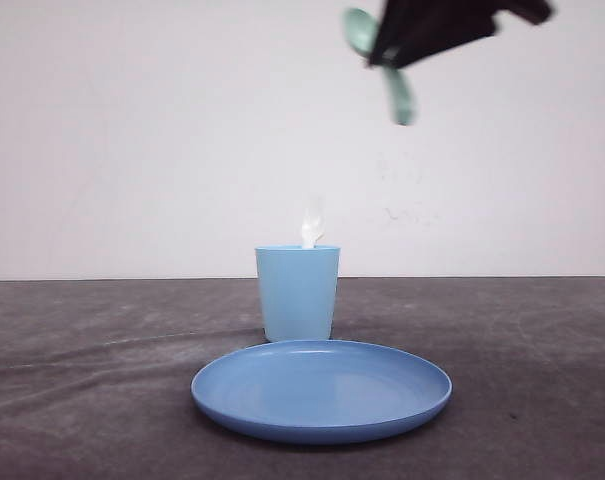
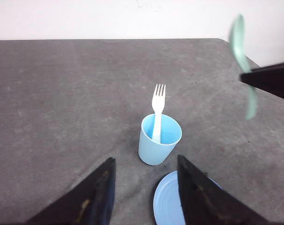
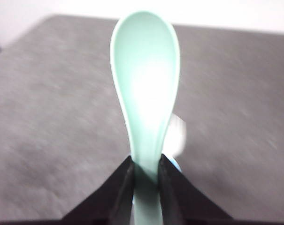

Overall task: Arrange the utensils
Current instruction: 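Carry the spoon with the right gripper and release it into the cup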

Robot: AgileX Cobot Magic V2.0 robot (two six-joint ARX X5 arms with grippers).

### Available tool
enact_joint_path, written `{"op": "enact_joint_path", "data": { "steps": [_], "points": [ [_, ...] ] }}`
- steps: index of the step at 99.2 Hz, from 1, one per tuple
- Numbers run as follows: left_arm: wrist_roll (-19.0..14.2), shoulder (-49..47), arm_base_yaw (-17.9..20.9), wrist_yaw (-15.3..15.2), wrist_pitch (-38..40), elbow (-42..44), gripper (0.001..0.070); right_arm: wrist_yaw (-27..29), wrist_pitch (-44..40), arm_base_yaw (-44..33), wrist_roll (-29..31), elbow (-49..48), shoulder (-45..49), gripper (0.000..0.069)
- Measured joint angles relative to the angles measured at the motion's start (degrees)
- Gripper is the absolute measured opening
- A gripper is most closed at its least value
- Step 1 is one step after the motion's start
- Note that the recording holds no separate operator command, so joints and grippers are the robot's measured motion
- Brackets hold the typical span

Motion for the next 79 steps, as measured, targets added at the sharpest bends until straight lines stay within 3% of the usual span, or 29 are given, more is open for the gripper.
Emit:
{"op": "enact_joint_path", "data": {
  "steps": [36, 79],
  "points": [
    [-0.15, 0.0, 0.0, 0.0, -0.02, 0.0, 0.0239, -0.13, 17.73, 2.32, -5.64, 0.0, 15.96, 0.0062],
    [-0.15, 0.0, 0.0, 0.0, -2.64, 0.0, 0.0238, 3.04, 23.98, 1.42, -6.47, 0.0, 26.8, 0.0062]
  ]
}}
